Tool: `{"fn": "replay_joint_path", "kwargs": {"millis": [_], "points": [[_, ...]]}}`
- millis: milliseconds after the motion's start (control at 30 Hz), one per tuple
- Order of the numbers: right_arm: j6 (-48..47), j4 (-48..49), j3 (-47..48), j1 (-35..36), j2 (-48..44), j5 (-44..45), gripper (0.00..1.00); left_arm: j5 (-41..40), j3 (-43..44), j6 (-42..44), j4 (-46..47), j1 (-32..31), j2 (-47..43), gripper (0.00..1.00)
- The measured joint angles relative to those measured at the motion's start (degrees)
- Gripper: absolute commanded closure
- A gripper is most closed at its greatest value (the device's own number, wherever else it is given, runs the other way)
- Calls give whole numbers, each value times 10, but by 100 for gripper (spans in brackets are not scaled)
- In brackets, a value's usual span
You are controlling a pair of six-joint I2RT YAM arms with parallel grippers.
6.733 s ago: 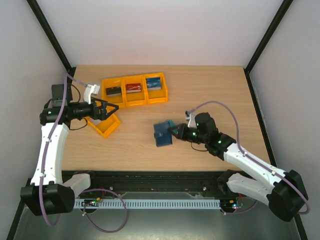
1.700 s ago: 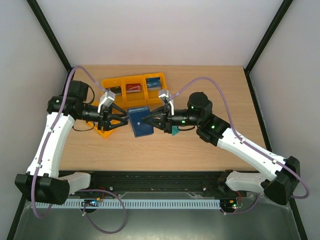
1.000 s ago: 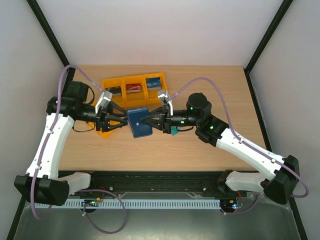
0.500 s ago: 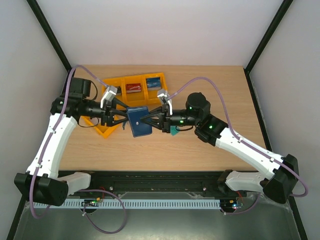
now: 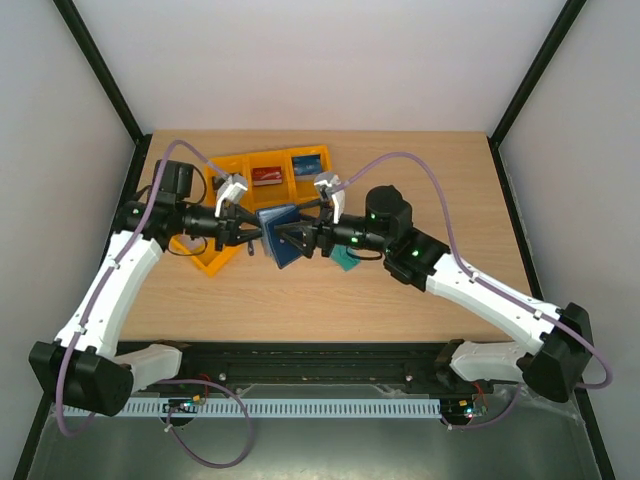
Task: Take the credit cards out of the card holder
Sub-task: Open the card holder.
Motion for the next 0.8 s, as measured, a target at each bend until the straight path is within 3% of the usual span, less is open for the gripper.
{"fn": "replay_joint_path", "kwargs": {"millis": [33, 100, 200, 267, 333, 467, 633, 800], "points": [[-3, -9, 0, 2, -3, 34, 1, -34, -10, -32, 24, -2, -2, 98], [-11, -34, 1, 3, -10, 125, 1, -119, -23, -77, 58, -5, -2, 98], [-20, -84, 10, 2, -5, 239, 1, -340, -30, -120, 97, -27, 7, 98], [-22, -102, 14, 2, 10, 268, 1, -447, -30, -132, 114, -38, 14, 98], [-22, -108, 14, 4, 30, 266, 1, -501, -30, -141, 120, -42, 17, 98], [-18, -92, -10, 9, 48, 236, 0, -532, -29, -149, 127, -42, 16, 98], [4, -48, -15, 10, 61, 225, 8, -529, -29, -155, 129, -42, 16, 98], [24, -22, 7, 44, 112, 279, 14, -506, -29, -159, 129, -42, 16, 98]]}}
